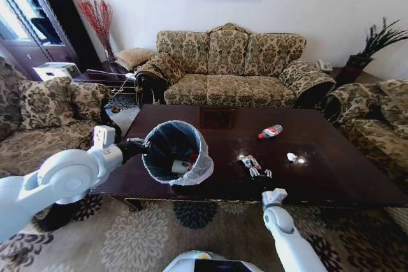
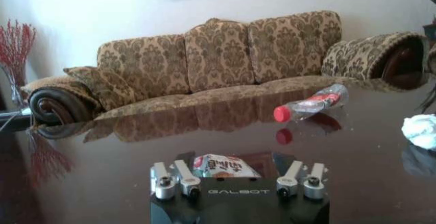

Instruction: Move to the front of the table and place the trash on the table into the trash bin.

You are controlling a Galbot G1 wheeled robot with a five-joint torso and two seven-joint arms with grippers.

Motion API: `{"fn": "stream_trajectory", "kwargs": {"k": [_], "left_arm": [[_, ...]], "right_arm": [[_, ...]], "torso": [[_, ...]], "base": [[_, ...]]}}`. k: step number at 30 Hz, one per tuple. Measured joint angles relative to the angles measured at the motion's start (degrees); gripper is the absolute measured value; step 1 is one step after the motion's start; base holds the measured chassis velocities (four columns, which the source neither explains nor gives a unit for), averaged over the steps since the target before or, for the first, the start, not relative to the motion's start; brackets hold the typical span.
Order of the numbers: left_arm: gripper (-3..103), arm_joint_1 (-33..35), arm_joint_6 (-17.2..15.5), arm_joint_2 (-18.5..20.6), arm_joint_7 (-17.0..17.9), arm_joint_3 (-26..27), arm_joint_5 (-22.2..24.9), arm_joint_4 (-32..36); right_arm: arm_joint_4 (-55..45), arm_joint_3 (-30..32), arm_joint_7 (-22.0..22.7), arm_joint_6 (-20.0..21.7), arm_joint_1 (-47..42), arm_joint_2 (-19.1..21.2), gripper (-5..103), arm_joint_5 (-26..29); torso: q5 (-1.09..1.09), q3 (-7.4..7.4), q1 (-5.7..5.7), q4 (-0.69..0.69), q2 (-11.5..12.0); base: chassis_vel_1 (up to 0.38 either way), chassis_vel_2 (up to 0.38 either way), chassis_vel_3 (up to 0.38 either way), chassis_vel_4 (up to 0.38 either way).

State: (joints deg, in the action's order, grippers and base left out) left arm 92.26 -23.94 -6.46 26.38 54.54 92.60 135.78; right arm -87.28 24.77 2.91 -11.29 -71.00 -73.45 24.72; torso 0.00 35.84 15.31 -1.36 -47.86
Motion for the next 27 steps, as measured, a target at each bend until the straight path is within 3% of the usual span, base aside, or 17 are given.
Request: {"fn": "stream_trajectory", "kwargs": {"k": [1, 2, 3, 5, 9, 16, 19, 21, 22, 27], "left_arm": [[0, 0.0, 0.0, 0.0, 0.0, 0.0, 0.0, 0.0], [0, 0.11, 0.02, -0.08, -0.12, -0.01, -0.1, -0.02], [0, 0.17, 0.02, -0.12, -0.18, -0.01, -0.12, -0.03], [0, 0.22, 0.07, -0.17, -0.2, -0.01, -0.18, -0.08], [0, 0.22, 0.19, -0.18, -0.4, -0.02, -0.2, -0.26], [0, 0.52, 0.36, 0.05, -0.4, -0.02, -0.21, -0.44], [0, 0.54, 0.45, 0.5, -0.35, 0.02, -0.17, -0.45], [0, 0.53, 0.47, 0.57, -0.35, 0.02, -0.16, -0.45], [0, 0.53, 0.47, 0.59, -0.33, 0.02, -0.13, -0.42], [0, 0.63, 0.48, 0.46, -0.32, 0.02, -0.11, -0.29]], "right_arm": [[0.0, 0.0, 0.0, 0.0, 0.0, 0.0, 71, 0.0], [0.76, -0.24, 0.45, 0.28, 0.85, -0.15, 83, -0.57], [1.16, -0.39, 0.75, 0.49, 1.24, -0.18, 83, -0.9], [1.62, -0.8, 1.5, 1.01, 1.73, -0.19, 93, -1.47], [1.9, -1.67, 2.09, 1.61, 1.92, -0.16, 101, -1.76], [3.14, -2.43, 2.13, 0.76, 2.54, -0.35, 82, -2.33], [3.36, -2.43, 2.1, 0.73, 2.72, -0.25, 66, -2.36], [3.42, -2.45, 2.04, 0.74, 2.72, -0.18, 66, -2.35], [3.54, -2.51, 1.95, 0.75, 2.73, -0.1, 55, -2.28], [3.57, -2.59, 1.85, 0.87, 2.69, -0.15, 44, -2.14]], "torso": [[0.0, 0.0, 0.0, 0.0, 0.0], [0.0, 0.0, 0.0, 0.0, 0.0], [-0.01, 0.0, 0.0, 0.0, 0.0], [-0.01, 0.0, 0.0, 0.0, 0.0], [0.0, 0.0, 0.0, 0.0, 0.0], [-0.01, 0.0, 0.0, 0.0, 0.0], [-0.01, 0.0, 0.0, 0.0, 0.0], [0.0, 0.0, 0.0, 0.0, 0.0], [-0.01, 0.0, 0.0, 0.0, 0.0], [-0.01, 0.0, 0.0, 0.0, 0.0]], "base": [[0.0, 0.0, 0.0, 0.0], [0.0, 0.0, 0.0, 0.0], [0.0, 0.0, 0.0, 0.0], [0.0, 0.0, 0.0, 0.0], [0.0, 0.0, 0.0, 0.0], [0.0, 0.0, 0.0, 0.0], [0.0, 0.0, 0.0, 0.0], [0.0, 0.0, 0.0, 0.0], [0.0, 0.0, 0.0, 0.0], [0.0, 0.0, 0.0, 0.0]]}}
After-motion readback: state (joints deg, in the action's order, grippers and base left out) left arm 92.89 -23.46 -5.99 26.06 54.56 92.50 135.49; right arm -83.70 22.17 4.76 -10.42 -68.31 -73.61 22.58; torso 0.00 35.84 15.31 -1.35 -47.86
